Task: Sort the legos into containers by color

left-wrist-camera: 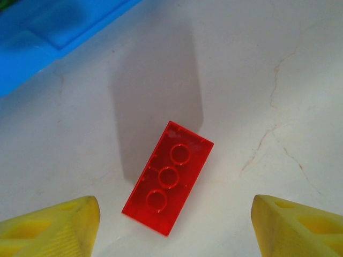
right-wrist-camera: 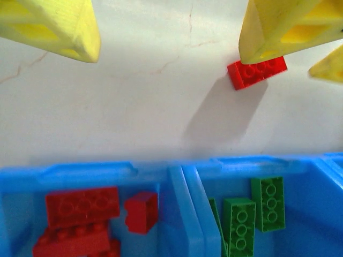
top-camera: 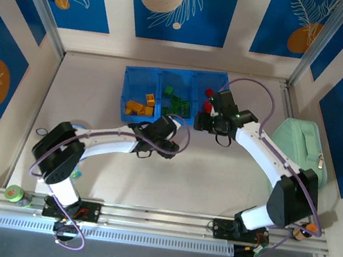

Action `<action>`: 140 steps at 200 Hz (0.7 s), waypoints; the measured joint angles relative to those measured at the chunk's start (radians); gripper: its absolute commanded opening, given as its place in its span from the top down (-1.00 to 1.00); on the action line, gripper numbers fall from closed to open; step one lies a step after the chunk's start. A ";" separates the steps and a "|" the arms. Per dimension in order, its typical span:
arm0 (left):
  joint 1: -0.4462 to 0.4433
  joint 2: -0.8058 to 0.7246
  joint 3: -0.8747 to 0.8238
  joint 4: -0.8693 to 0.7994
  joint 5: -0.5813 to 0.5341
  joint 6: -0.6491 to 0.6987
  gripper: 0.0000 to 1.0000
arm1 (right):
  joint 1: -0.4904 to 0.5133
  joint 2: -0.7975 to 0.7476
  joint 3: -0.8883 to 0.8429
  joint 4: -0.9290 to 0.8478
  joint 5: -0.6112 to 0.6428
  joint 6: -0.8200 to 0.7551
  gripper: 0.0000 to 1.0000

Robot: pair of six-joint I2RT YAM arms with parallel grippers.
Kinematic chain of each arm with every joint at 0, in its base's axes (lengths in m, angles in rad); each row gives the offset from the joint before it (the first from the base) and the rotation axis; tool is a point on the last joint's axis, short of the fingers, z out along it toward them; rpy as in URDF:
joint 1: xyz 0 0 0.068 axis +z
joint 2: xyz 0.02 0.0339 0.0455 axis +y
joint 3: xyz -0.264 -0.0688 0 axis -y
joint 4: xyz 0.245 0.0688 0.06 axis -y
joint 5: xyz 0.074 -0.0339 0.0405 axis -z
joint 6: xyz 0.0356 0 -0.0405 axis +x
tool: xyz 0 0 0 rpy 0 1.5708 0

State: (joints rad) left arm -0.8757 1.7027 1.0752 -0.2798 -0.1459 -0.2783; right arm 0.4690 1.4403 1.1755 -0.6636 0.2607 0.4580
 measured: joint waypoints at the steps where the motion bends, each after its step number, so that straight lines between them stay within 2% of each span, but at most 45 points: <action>1: 0.000 0.005 0.005 -0.006 0.001 0.000 -0.50 | 0.000 -0.002 -0.002 0.000 0.000 0.000 -0.40; 49: 0.002 0.162 0.152 -0.122 -0.004 0.035 -0.50 | -0.009 -0.129 -0.126 0.032 -0.014 0.031 -0.40; 91: 0.006 0.240 0.220 -0.187 -0.004 0.053 -0.44 | -0.053 -0.258 -0.245 0.051 -0.026 0.060 -0.40; 110: 0.007 0.272 0.240 -0.208 0.007 0.058 -0.23 | -0.077 -0.310 -0.278 0.051 -0.030 0.072 -0.40; 126: 0.007 0.279 0.259 -0.215 0.015 0.053 0.09 | -0.093 -0.348 -0.300 0.054 -0.030 0.082 -0.39; 140: 0.008 0.280 0.262 -0.215 0.019 0.056 0.25 | -0.106 -0.377 -0.321 0.059 -0.029 0.094 -0.39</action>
State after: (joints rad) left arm -0.8680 1.9823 1.3376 -0.4946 -0.1265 -0.2226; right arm 0.3630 1.0637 0.8547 -0.6044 0.2321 0.5518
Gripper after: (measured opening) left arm 0.429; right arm 0.697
